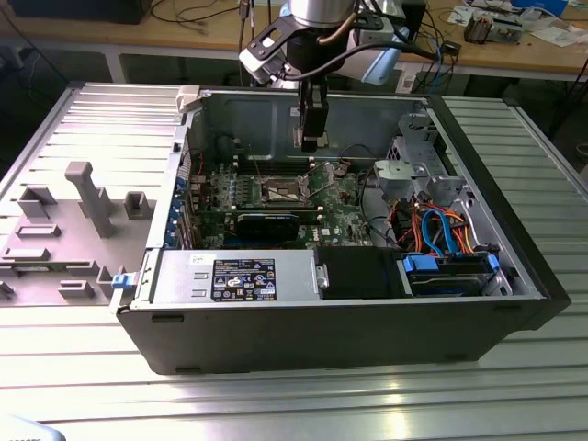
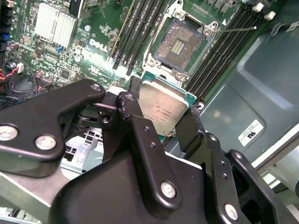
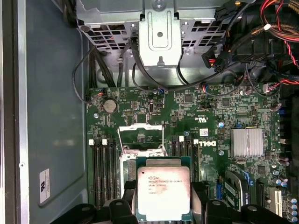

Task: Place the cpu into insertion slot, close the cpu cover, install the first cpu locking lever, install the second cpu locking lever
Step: 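Place the cpu into insertion slot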

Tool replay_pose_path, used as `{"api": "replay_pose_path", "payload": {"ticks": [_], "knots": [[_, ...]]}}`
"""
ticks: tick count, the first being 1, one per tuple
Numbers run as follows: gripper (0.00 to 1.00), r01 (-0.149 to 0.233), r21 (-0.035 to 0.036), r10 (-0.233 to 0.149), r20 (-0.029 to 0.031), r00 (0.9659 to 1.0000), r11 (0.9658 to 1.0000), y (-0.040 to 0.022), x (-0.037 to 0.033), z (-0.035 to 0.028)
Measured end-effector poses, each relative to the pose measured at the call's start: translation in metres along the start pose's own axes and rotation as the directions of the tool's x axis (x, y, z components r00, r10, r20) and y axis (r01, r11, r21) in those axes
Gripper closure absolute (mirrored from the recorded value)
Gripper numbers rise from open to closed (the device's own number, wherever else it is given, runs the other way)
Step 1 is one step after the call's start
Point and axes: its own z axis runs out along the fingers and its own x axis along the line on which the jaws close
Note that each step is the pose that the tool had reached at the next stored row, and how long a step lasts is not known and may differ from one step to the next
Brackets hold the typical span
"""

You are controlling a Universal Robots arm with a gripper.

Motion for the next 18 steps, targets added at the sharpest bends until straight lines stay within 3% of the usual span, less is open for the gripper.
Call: {"api": "replay_pose_path", "payload": {"ticks": [3, 5, 17, 18], "knots": [[0.45, 0.000, 0.0001, 0.000, 0.0000, 1.0000, 1.0000, 0.0000, 0.0000, 0.0005], [0.45, 0.000, 0.0001, 0.000, 0.0001, 1.0000, 1.0000, -0.0001, -0.0001, 0.0061], [0.45, 0.000, 0.0001, 0.000, 0.0000, 1.0000, 1.0000, -0.0002, -0.0001, 0.0108], [0.45, 0.000, 0.0000, 0.000, 0.0000, 1.0000, 1.0000, -0.0003, -0.0001, 0.0140]]}}
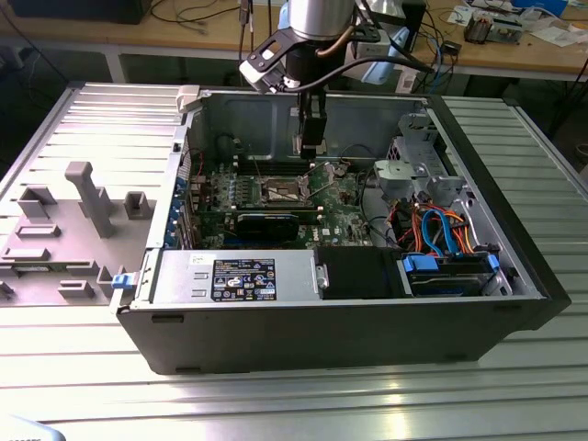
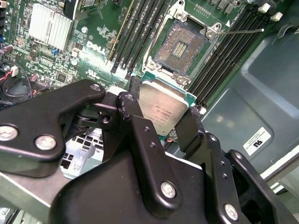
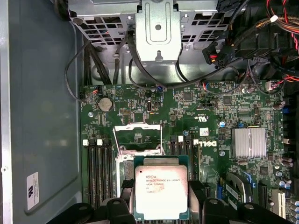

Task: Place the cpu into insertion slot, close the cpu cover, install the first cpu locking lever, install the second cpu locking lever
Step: 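Place the cpu into insertion slot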

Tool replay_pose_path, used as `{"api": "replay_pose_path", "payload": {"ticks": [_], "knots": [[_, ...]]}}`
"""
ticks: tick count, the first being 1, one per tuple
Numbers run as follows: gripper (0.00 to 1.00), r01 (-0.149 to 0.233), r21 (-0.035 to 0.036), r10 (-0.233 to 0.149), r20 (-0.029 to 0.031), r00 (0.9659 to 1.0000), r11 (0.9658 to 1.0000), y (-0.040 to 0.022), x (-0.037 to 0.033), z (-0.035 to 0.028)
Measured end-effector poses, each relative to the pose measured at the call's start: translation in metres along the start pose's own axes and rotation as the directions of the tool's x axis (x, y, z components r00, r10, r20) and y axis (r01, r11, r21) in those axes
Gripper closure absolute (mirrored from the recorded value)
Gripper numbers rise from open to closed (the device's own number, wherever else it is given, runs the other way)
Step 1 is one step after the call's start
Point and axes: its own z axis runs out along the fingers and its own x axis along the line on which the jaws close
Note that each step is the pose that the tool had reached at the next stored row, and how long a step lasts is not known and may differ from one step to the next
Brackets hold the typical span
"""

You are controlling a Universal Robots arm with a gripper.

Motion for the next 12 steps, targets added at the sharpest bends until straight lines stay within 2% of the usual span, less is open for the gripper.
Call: {"api": "replay_pose_path", "payload": {"ticks": [1, 12], "knots": [[0.45, 0.000, 0.0000, 0.000, 0.0000, 1.0000, 1.0000, -0.0001, 0.0000, 0.0030], [0.45, 0.004, 0.0001, -0.004, -0.0002, 1.0000, 1.0000, -0.0002, 0.0000, 0.0062]]}}
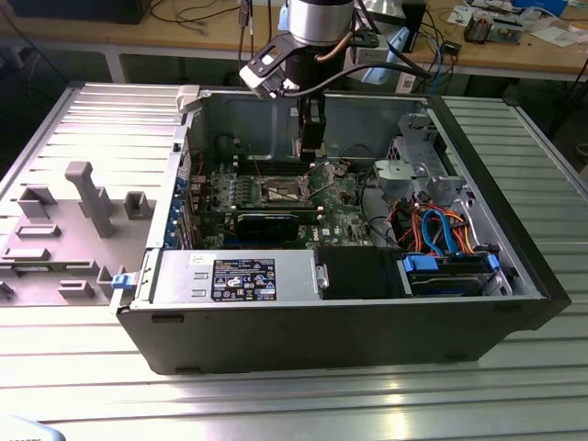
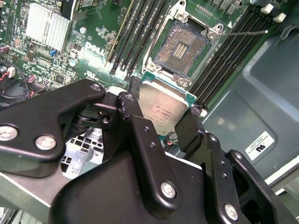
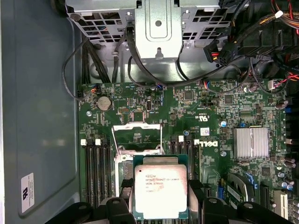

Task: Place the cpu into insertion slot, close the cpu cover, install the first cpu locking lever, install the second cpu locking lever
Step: 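Place the cpu into insertion slot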

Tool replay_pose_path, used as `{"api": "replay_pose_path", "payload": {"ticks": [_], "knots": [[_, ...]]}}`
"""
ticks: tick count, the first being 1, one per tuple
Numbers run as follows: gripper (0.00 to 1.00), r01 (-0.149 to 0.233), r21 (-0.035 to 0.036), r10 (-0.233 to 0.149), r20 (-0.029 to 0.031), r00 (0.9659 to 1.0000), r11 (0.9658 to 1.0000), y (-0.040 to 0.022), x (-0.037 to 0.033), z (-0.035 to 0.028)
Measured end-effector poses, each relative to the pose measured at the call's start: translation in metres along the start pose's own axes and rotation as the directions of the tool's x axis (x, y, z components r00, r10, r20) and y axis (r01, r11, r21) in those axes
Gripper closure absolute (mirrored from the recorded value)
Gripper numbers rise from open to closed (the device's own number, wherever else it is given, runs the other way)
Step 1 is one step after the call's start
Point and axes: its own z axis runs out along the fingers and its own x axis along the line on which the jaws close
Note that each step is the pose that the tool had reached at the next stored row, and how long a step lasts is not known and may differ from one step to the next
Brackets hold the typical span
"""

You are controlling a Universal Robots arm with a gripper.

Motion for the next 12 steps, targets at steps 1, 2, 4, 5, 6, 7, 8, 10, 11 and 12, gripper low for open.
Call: {"api": "replay_pose_path", "payload": {"ticks": [1, 2, 4, 5, 6, 7, 8, 10, 11, 12], "knots": [[0.45, 0.000, 0.0000, 0.000, 0.0000, 1.0000, 1.0000, 0.0000, 0.0000, 0.0000], [0.45, 0.000, 0.0000, 0.000, 0.0000, 1.0000, 1.0000, 0.0000, 0.0000, 0.0000], [0.45, 0.000, 0.0000, 0.000, 0.0000, 1.0000, 1.0000, 0.0000, 0.0000, 0.0000], [0.45, 0.000, 0.0000, 0.000, -0.0001, 1.0000, 1.0000, 0.0000, 0.0000, 0.0001], [0.45, 0.000, 0.0000, 0.000, -0.0001, 1.0000, 1.0000, 0.0000, 0.0000, 0.0001], [0.45, 0.000, 0.0000, 0.000, -0.0002, 1.0000, 1.0000, 0.0000, 0.0000, 0.0001], [0.45, 0.000, -0.0001, 0.000, -0.0001, 1.0000, 1.0000, 0.0000, 0.0000, 0.0001], [0.45, 0.001, -0.0001, -0.001, -0.0001, 1.0000, 1.0000, 0.0000, 0.0000, 0.0000], [0.45, 0.003, 0.0000, -0.003, -0.0002, 1.0000, 1.0000, 0.0000, 0.0000, 0.0001], [0.45, 0.005, 0.0000, -0.005, -0.0002, 1.0000, 1.0000, 0.0000, 0.0000, 0.0001]]}}
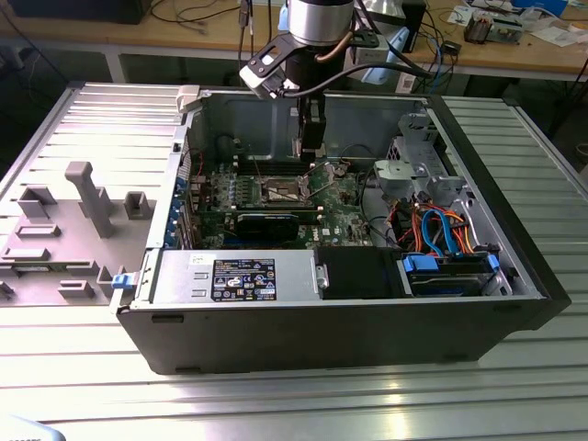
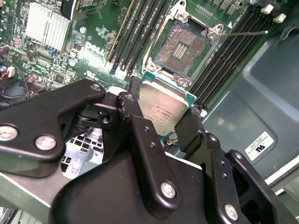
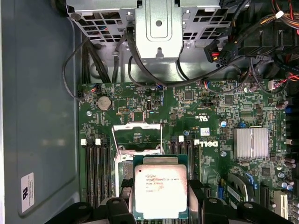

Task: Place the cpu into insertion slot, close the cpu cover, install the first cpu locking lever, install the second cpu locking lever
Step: 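Place the cpu into insertion slot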

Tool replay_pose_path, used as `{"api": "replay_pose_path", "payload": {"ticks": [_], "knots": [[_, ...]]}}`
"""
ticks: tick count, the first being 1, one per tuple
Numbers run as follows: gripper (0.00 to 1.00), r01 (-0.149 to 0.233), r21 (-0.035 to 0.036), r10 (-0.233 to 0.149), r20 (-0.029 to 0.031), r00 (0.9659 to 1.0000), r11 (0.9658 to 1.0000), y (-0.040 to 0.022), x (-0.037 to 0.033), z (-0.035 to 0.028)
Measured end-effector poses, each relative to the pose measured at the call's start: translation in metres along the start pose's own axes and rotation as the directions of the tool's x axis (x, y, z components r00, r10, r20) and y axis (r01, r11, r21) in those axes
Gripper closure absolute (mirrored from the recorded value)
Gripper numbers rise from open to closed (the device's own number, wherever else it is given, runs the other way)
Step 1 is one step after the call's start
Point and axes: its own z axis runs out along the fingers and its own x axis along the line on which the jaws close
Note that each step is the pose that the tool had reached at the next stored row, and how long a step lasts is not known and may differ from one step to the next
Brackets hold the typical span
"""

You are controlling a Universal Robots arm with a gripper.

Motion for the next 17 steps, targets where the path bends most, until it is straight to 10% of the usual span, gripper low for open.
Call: {"api": "replay_pose_path", "payload": {"ticks": [7, 17], "knots": [[0.45, 0.110, 0.0008, -0.110, -0.0020, 0.9939, 0.9939, -0.0003, 0.0002, 0.0012], [0.45, 0.114, 0.0008, -0.114, -0.0021, 0.9935, 0.9935, -0.0006, 0.0002, 0.0026]]}}
